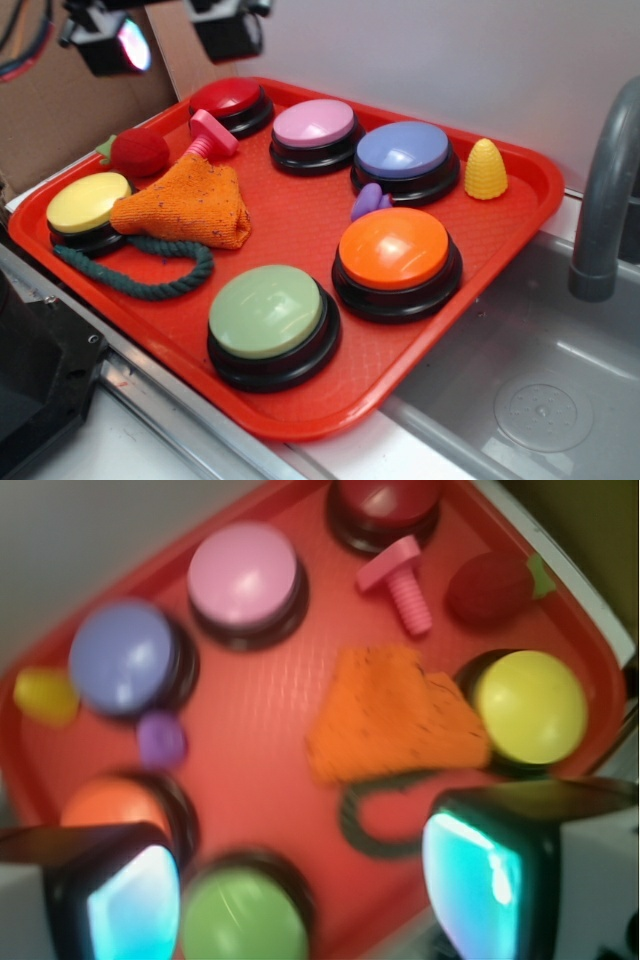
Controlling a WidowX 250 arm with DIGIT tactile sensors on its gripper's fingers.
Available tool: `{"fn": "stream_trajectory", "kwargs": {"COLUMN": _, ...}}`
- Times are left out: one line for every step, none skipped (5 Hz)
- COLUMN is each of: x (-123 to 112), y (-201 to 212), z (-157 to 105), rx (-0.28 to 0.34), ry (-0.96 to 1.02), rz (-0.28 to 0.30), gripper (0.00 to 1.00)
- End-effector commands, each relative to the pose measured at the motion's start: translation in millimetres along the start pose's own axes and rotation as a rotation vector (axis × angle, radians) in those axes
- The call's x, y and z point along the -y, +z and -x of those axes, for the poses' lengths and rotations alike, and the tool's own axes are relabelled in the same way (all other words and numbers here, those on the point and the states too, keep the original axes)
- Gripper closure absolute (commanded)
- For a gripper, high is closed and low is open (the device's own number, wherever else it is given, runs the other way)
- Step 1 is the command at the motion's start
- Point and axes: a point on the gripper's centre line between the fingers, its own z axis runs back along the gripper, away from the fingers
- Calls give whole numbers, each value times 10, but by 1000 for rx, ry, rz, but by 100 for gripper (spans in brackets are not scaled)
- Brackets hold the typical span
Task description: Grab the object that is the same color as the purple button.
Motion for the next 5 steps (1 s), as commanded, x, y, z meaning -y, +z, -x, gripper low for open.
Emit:
{"fn": "stream_trajectory", "kwargs": {"x": 420, "y": -468, "z": -174, "rx": 12, "ry": -6, "rz": 70, "gripper": 0}}
{"fn": "stream_trajectory", "kwargs": {"x": 575, "y": -722, "z": -199, "rx": 17, "ry": -29, "rz": 43, "gripper": 0}}
{"fn": "stream_trajectory", "kwargs": {"x": 647, "y": -862, "z": -213, "rx": 25, "ry": -45, "rz": 34, "gripper": 0}}
{"fn": "stream_trajectory", "kwargs": {"x": 701, "y": -987, "z": -223, "rx": -10, "ry": -73, "rz": 23, "gripper": 0}}
{"fn": "stream_trajectory", "kwargs": {"x": 736, "y": -1051, "z": -229, "rx": -2, "ry": -87, "rz": 17, "gripper": 0}}
